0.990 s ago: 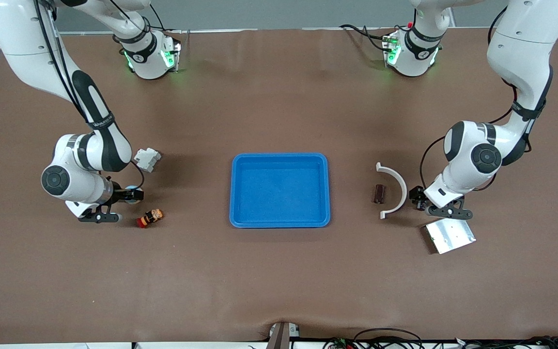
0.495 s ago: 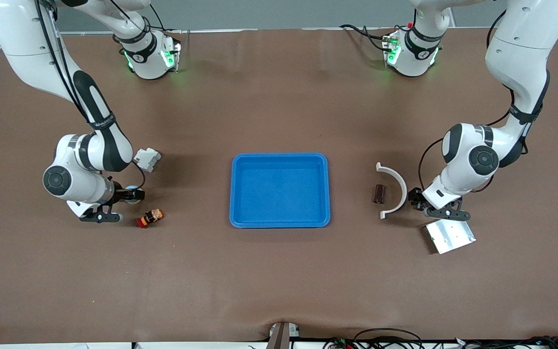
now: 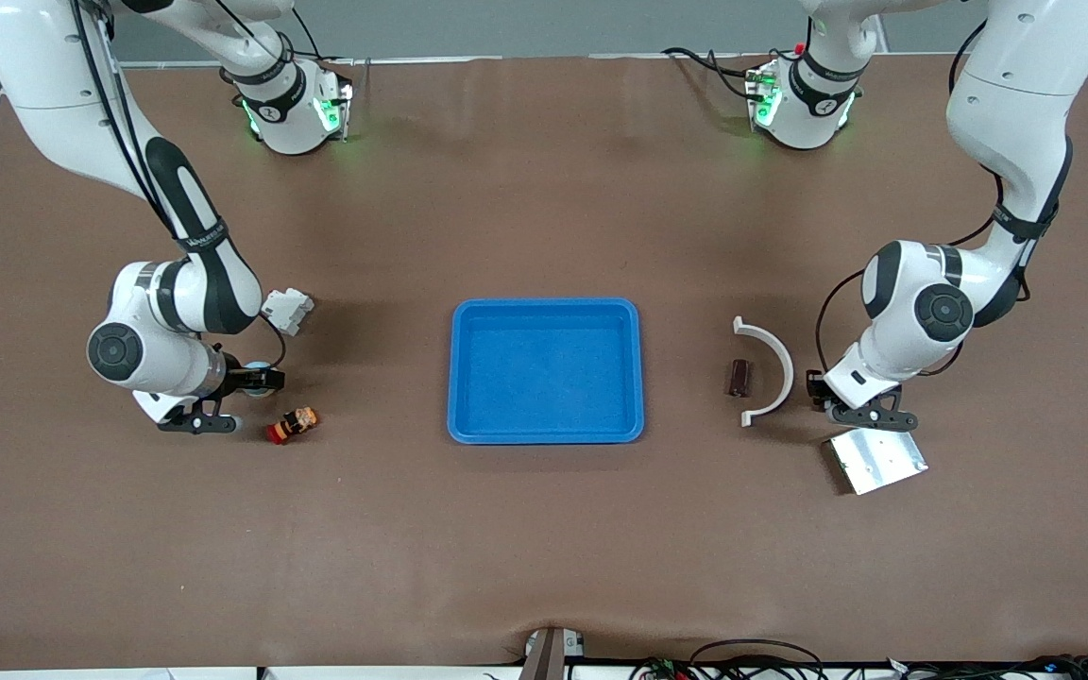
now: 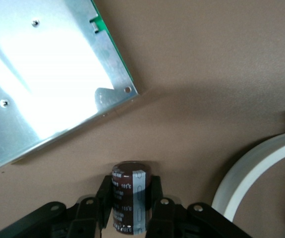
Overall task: Place electrolytic capacitor and blue bell in tray
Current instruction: 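Grasp the capacitor with the left gripper while the right gripper grasps the bell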
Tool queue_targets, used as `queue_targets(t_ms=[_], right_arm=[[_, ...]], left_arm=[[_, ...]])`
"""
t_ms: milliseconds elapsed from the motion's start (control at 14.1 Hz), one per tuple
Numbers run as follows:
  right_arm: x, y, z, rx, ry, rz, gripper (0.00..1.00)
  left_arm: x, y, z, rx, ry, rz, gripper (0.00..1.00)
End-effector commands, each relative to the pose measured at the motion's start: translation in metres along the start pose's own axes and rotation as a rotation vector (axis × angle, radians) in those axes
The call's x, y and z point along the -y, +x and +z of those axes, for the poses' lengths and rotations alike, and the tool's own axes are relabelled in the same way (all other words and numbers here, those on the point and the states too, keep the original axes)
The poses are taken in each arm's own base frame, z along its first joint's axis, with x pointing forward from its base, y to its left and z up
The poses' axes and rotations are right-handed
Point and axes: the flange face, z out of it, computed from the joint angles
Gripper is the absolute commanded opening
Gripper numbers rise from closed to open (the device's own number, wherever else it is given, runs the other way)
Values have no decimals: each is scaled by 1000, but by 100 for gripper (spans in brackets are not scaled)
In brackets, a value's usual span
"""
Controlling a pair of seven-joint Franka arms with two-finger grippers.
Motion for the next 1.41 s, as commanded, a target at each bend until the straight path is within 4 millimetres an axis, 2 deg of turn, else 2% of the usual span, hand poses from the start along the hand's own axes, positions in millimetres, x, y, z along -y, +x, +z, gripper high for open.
queue_targets(t_ms=[0,141,354,424,495,636,778,848,990,1202,1273,1343], right_arm=[[2,-2,3,8,2,18,100],[3,-2,3,6,1,15,100],[3,-2,3,9,1,18,100],[0,-2,3,9,2,21,100],[0,-3,4,18,2,21,92],[1,-3,4,21,2,11,76],[3,-3,2,23,2,11,54],[3,-2,-4,15,2,9,43],[11,2,-18,47,3,6,28],[34,11,-55,70,11,2,17],[46,15,-67,79,12,17,16],[67,15,-76,85,4,28,11]], left_arm=[[7,6,-20,-32,12,-23,0],[25,9,-42,-39,25,-112,0],[28,20,-75,-15,42,-192,0],[27,24,-86,7,43,-267,0],[27,29,-95,22,30,-408,0],[1,40,-115,32,10,-541,0],[-29,45,-130,44,-5,-723,0],[-49,48,-136,51,-21,-865,0],[-95,47,-145,54,-41,-973,0],[-140,43,-162,50,-67,-1070,0],[-157,40,-166,56,-76,-1131,0],[-177,39,-171,61,-89,-1199,0]])
